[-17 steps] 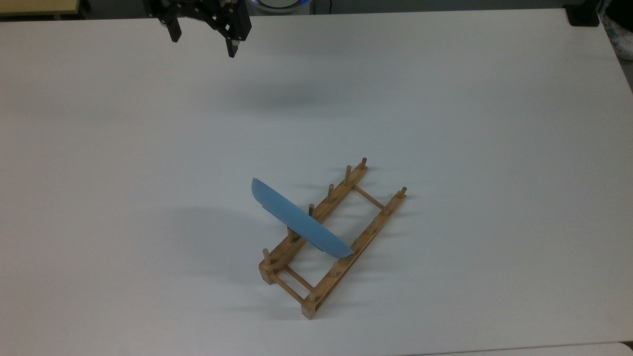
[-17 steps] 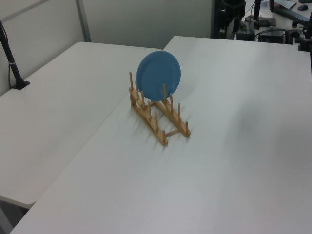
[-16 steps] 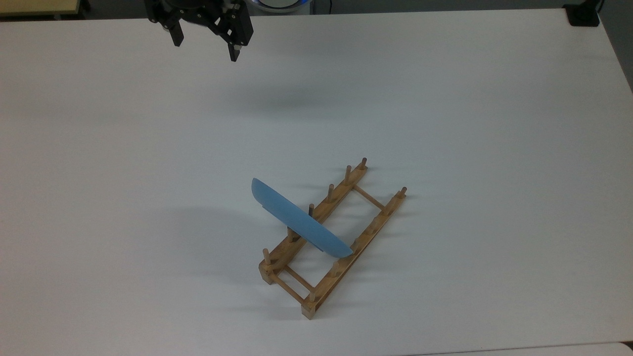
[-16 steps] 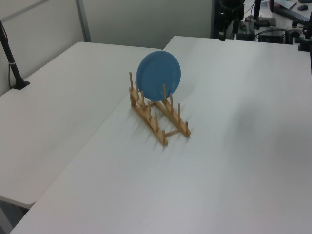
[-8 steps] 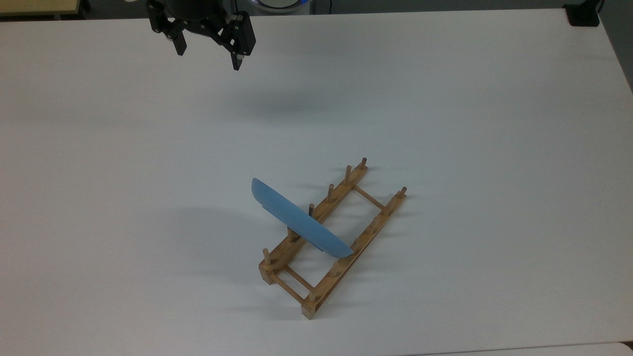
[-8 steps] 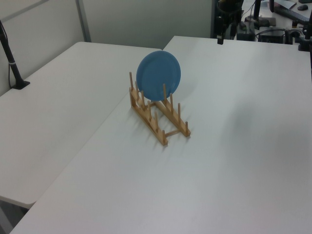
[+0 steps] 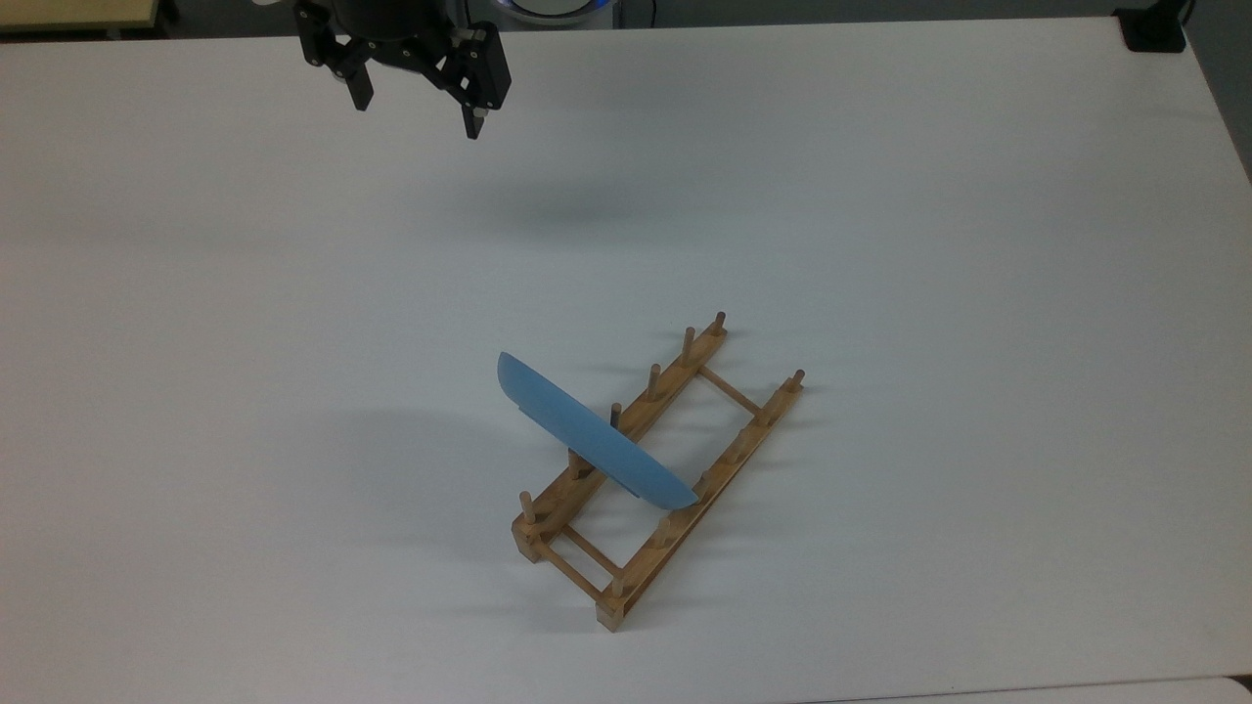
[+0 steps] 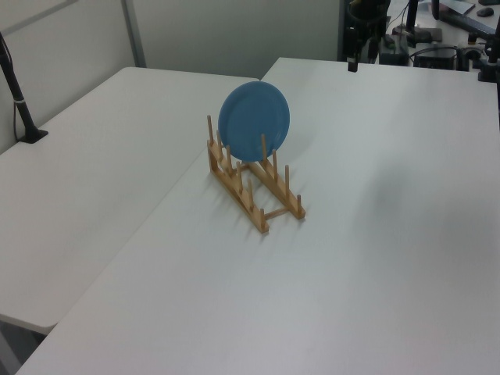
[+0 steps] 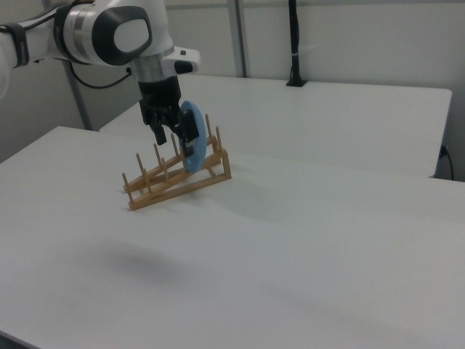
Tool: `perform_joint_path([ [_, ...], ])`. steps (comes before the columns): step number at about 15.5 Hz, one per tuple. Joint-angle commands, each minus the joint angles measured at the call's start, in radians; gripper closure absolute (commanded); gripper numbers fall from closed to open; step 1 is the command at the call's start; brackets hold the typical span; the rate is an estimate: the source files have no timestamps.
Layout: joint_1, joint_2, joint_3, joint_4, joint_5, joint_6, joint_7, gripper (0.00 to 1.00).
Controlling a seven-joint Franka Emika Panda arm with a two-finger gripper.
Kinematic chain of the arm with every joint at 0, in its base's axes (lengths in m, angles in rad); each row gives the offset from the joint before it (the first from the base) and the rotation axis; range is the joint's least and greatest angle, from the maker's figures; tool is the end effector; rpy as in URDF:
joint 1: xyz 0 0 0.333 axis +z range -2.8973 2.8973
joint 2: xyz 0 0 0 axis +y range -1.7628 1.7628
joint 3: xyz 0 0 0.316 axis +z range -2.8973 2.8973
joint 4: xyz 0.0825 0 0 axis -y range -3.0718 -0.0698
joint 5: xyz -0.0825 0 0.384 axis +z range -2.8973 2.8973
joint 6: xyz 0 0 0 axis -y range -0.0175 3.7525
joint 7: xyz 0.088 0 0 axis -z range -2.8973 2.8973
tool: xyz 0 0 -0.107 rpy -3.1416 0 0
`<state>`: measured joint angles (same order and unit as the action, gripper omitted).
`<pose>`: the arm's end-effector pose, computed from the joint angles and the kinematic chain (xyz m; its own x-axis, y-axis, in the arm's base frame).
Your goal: Pick plate from plate rack
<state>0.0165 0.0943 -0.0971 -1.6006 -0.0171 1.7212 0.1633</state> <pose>0.5920 -0.0470 0.5698 0.9707 -0.2383 0.0306 -0.2389 -0.9708 0.0214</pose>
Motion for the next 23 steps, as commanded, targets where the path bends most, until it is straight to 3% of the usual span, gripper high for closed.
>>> perform_joint_path([
  [1,0.007,-0.007,-0.001,-0.002,0.000,0.000,-0.050,0.00],
  [18,0.016,0.019,0.000,0.001,-0.009,0.012,-0.076,0.00],
  [23,0.029,0.042,0.000,0.002,-0.015,0.164,-0.165,0.00],
])
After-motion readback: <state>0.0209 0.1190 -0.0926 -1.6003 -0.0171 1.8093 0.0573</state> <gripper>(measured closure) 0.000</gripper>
